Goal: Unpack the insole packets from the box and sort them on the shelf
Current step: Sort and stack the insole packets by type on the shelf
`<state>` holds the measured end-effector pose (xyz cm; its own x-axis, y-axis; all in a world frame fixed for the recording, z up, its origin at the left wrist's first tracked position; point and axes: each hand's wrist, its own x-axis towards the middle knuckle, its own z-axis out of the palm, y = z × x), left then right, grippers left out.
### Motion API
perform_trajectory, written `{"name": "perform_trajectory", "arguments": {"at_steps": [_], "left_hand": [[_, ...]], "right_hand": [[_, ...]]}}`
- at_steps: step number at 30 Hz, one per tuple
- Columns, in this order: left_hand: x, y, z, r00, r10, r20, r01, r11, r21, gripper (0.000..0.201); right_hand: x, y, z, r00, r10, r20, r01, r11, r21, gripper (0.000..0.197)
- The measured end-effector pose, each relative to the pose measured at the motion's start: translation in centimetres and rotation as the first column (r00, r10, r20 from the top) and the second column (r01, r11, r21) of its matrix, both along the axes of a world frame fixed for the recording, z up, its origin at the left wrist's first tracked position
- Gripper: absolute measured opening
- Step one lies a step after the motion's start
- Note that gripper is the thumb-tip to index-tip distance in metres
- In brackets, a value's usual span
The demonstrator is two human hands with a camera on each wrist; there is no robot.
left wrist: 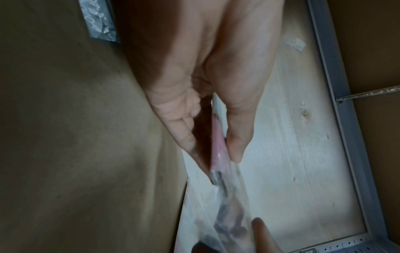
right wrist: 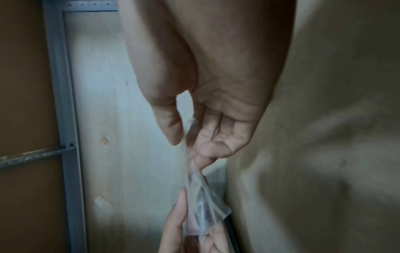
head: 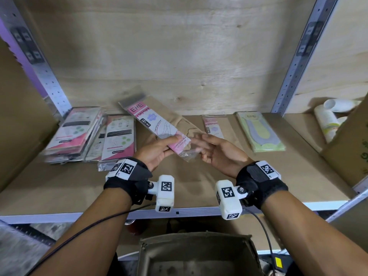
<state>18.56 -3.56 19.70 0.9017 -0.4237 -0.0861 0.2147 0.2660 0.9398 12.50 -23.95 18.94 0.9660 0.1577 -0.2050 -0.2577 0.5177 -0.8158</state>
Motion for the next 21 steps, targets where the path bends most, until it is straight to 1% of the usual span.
{"name": "perform_trajectory", "arguments": {"at_steps": [2,4,6,8,11,13,16,18,21], "left_hand": [[0.0,0.0,-0.1,1.0,0.013,0.004,-0.013,1.0,0.008,0.033],[0.0,-0.1,-0.3,1.0,0.031,0.004,-0.031,0.999,0.018,0.036],[0.1,-0.2,-0.3,0.999,0.041,0.003,-0.041,0.999,0.032,0.041],[0.1,-0.2,-0.3,0.999,0.047,-0.001,-0.047,0.998,0.036,0.043],[0.0,-0.2,-0.4,0.998,0.058,-0.019,-0.058,0.998,0.035,0.049],[0.0,-0.2,-0.4,0.999,0.042,-0.029,-0.041,0.999,0.034,0.05],[-0.1,-0.4,-0.3,1.0,0.016,-0.026,-0.015,0.999,0.043,0.048],[-0.1,-0.4,-0.3,1.0,-0.002,-0.021,0.003,0.998,0.056,0.048],[-0.2,-0.5,-0.5,0.999,-0.035,-0.013,0.036,0.996,0.076,0.051]], "right_hand": [[0.1,-0.3,-0.3,0.997,-0.074,-0.032,0.072,0.995,-0.07,0.014],[0.1,-0.5,-0.6,0.992,-0.115,-0.057,0.109,0.989,-0.097,0.007],[0.0,-0.6,-0.9,0.991,-0.12,-0.058,0.111,0.983,-0.146,0.009],[-0.1,-0.5,-1.0,0.991,-0.125,-0.044,0.112,0.966,-0.232,0.01],[-0.1,-0.5,-1.1,0.987,-0.157,-0.025,0.136,0.914,-0.381,0.014],[-0.2,-0.5,-1.0,0.987,-0.16,-0.023,0.134,0.891,-0.434,0.013],[-0.4,-0.4,-0.5,0.99,-0.144,-0.014,0.126,0.91,-0.396,0.01],[-0.6,-0.3,-0.1,0.991,-0.13,-0.018,0.119,0.947,-0.298,0.01],[-0.8,-0.1,0.4,0.995,-0.098,-0.019,0.094,0.979,-0.18,0.016]]}}
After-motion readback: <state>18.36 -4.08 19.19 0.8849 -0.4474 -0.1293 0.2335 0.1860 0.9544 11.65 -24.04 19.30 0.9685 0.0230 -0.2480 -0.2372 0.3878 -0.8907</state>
